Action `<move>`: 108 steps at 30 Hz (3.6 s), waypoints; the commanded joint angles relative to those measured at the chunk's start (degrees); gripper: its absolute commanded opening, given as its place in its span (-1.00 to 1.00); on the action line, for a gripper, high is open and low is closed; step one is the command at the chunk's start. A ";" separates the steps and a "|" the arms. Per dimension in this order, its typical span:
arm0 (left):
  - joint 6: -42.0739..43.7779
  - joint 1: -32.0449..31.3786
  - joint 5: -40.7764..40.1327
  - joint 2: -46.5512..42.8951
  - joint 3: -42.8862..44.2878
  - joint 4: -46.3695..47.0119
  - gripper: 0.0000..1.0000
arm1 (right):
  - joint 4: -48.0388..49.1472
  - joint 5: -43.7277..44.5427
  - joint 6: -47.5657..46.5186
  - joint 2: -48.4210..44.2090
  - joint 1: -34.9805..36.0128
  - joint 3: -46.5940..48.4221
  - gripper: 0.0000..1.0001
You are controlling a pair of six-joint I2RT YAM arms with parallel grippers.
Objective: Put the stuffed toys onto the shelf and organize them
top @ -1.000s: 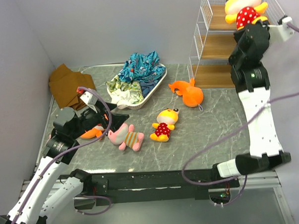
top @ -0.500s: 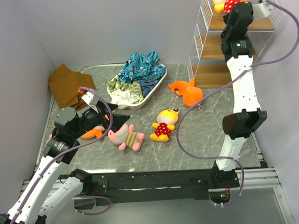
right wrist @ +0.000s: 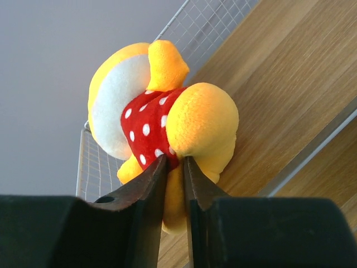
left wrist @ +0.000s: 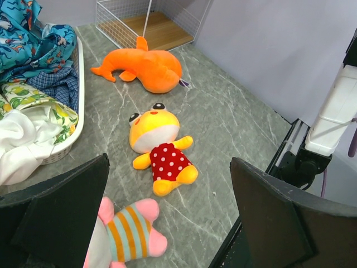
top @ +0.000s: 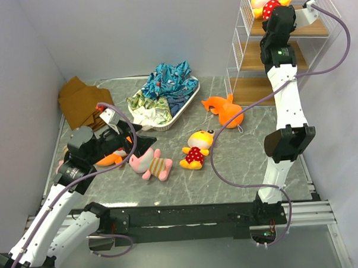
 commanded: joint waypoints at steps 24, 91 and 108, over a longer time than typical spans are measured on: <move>1.19 -0.40 -1.90 -1.22 0.13 0.47 0.93 | -5.56 -13.98 -1.98 -16.49 -0.36 -4.63 0.37; 1.01 -1.63 -11.31 -1.39 0.13 -0.85 0.93 | -32.28 0.08 38.48 -49.20 48.51 -84.19 -0.10; 1.10 -1.72 -11.31 -2.80 0.04 -0.93 0.93 | -29.14 -10.56 67.27 -34.90 50.62 -75.93 0.12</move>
